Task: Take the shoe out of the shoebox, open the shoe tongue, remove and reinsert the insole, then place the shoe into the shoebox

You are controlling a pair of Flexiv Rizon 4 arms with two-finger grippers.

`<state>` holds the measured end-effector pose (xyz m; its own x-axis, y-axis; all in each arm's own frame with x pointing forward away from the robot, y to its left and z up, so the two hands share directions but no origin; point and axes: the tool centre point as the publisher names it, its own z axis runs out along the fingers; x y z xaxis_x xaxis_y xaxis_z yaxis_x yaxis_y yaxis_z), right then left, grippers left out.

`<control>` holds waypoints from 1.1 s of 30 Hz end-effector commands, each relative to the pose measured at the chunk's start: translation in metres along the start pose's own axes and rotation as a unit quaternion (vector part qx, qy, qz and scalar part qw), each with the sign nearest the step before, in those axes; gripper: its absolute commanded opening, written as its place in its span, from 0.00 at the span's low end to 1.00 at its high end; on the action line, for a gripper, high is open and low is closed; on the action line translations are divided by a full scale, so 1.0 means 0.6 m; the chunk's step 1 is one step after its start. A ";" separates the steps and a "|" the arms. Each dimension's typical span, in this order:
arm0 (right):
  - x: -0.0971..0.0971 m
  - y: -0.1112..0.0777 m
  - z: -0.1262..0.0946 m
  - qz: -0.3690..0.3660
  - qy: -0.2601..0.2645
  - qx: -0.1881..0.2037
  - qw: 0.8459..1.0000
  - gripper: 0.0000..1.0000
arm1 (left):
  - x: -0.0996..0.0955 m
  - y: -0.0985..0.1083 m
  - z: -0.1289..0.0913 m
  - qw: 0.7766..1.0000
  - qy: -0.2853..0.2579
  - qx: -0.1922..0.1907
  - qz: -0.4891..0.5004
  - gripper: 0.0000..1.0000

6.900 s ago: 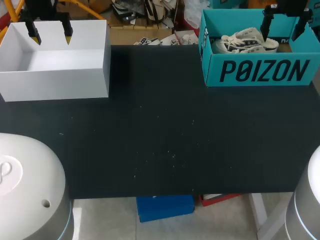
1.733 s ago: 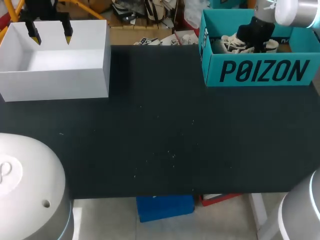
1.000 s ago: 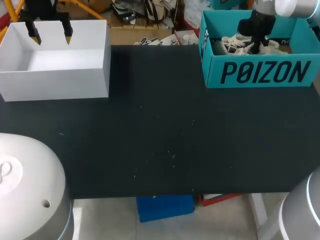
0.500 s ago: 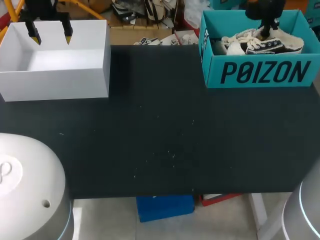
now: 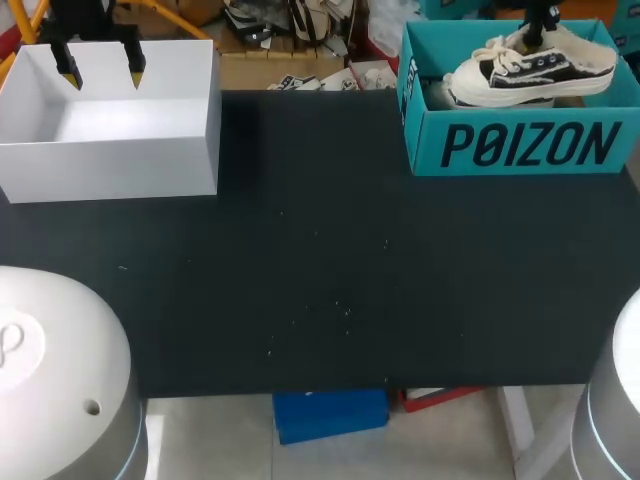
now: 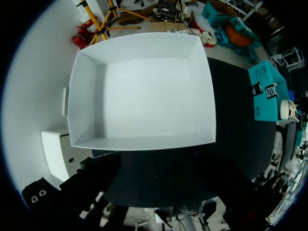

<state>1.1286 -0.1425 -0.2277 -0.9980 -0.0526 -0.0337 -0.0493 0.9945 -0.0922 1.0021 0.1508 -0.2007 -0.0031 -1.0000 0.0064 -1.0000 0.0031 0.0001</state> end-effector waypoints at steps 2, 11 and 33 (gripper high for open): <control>0.048 0.052 -0.083 0.014 -0.016 0.026 0.999 0.00 | 0.001 0.001 -0.001 1.000 -0.002 -0.001 -0.001 1.00; 0.137 0.174 -0.103 0.037 -0.036 0.020 0.998 0.00 | 0.001 0.001 -0.001 1.000 -0.002 -0.001 -0.001 1.00; 0.320 0.538 -0.035 0.001 -0.047 -0.056 0.997 0.00 | 0.001 0.001 -0.001 1.000 -0.002 -0.001 -0.001 1.00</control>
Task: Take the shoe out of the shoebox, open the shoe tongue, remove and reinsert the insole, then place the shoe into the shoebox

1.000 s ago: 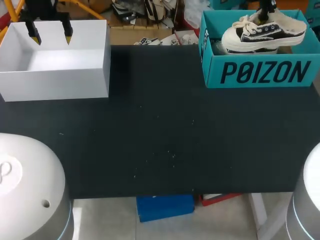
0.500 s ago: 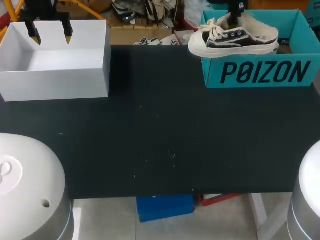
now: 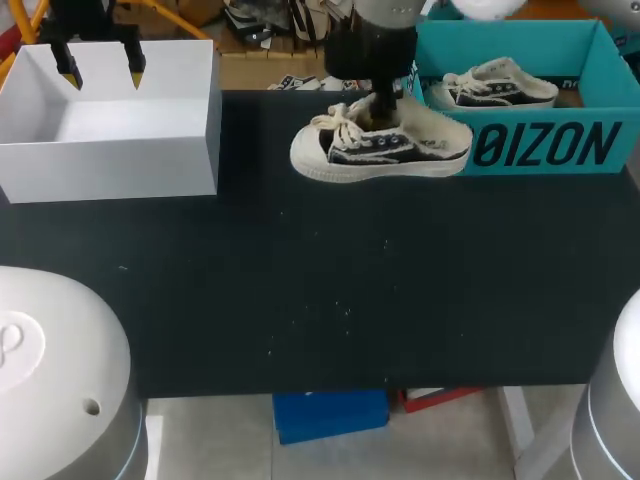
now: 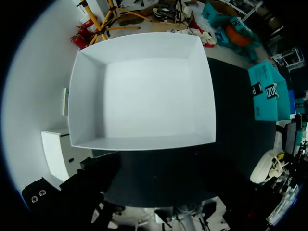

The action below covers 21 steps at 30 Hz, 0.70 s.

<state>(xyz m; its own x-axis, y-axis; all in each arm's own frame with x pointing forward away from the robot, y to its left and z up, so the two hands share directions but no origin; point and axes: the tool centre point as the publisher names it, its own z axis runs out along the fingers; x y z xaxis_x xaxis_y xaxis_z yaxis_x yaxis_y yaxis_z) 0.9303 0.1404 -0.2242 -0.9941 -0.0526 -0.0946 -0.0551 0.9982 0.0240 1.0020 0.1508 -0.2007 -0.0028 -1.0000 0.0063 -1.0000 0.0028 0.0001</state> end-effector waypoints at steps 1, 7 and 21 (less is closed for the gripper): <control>0.022 0.062 0.041 -0.001 -0.013 -0.002 1.000 0.00 | 0.001 0.001 -0.001 1.000 -0.002 -0.001 -0.001 1.00; 0.056 0.115 0.100 -0.002 0.007 -0.019 1.000 0.00 | 0.001 0.001 -0.001 1.000 -0.002 -0.001 -0.001 1.00; 0.105 0.174 0.228 -0.038 0.034 -0.035 0.998 0.00 | 0.001 0.001 -0.001 1.000 -0.002 -0.001 -0.001 1.00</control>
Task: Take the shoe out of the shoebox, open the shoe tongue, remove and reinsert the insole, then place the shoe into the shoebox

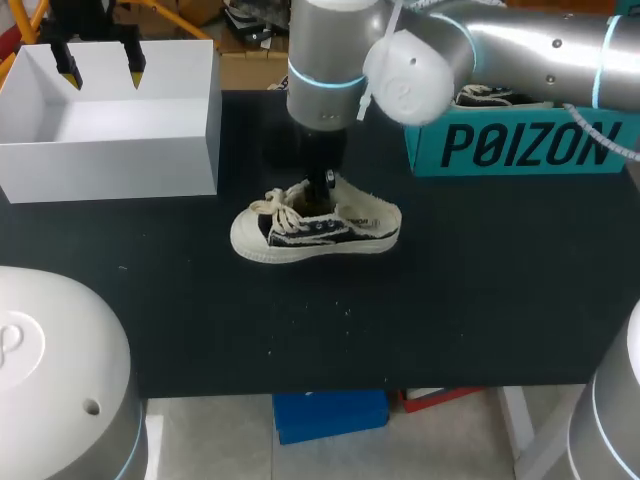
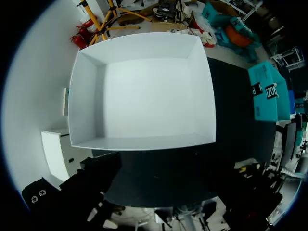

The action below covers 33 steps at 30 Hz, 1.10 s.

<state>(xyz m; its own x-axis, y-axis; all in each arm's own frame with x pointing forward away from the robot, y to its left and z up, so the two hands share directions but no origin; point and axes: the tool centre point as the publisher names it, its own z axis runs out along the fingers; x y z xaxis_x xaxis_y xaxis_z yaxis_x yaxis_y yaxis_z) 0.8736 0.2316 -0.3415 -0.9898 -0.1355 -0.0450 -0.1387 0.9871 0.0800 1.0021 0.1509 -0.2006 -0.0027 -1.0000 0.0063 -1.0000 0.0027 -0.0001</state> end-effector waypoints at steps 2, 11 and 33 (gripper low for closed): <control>0.000 0.023 0.053 -0.001 0.009 -0.007 1.000 0.00 | 0.001 0.001 -0.001 1.000 -0.002 -0.001 -0.001 1.00; 0.005 0.026 0.096 -0.001 0.021 -0.004 1.000 0.00 | 0.001 0.001 -0.001 1.000 -0.002 -0.001 -0.001 1.00; 0.017 0.006 -0.025 0.014 0.030 -0.005 0.999 1.00 | 0.001 0.001 -0.001 1.000 -0.002 -0.001 -0.001 1.00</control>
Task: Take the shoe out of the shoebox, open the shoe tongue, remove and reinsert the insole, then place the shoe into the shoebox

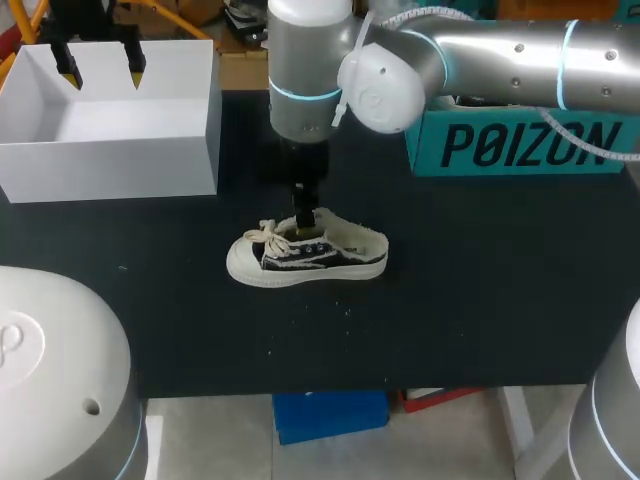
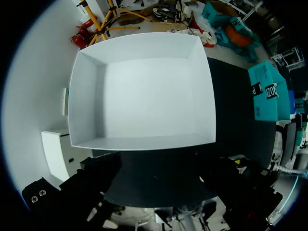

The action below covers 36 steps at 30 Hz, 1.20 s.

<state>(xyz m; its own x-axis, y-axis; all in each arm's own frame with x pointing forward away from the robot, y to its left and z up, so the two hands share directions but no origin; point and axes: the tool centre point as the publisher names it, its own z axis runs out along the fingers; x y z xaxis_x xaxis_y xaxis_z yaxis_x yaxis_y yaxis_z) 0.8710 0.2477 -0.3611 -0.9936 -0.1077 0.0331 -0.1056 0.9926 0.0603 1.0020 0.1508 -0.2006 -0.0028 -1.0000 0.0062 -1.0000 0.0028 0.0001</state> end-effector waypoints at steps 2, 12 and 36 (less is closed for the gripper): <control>0.022 -0.022 -0.074 -0.010 -0.012 -0.036 0.999 1.00 | 0.001 0.001 -0.001 1.000 -0.002 -0.001 -0.001 1.00; 0.040 -0.047 -0.122 -0.008 -0.018 -0.173 0.985 1.00 | 0.001 0.001 -0.001 1.000 -0.002 -0.001 -0.001 1.00; 0.057 -0.075 -0.121 -0.016 -0.006 -0.204 0.979 1.00 | 0.001 0.001 -0.001 1.000 -0.002 -0.001 -0.001 1.00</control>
<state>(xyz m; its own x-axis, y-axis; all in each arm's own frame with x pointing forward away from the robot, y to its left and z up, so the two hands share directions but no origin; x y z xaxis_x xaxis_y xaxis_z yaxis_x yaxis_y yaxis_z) 0.8453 0.1950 -0.2897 -0.9906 -0.1365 0.0136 -0.1153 0.8824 0.4562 1.0020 0.1508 -0.2006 -0.0028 -1.0000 0.0062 -1.0000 0.0028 0.0001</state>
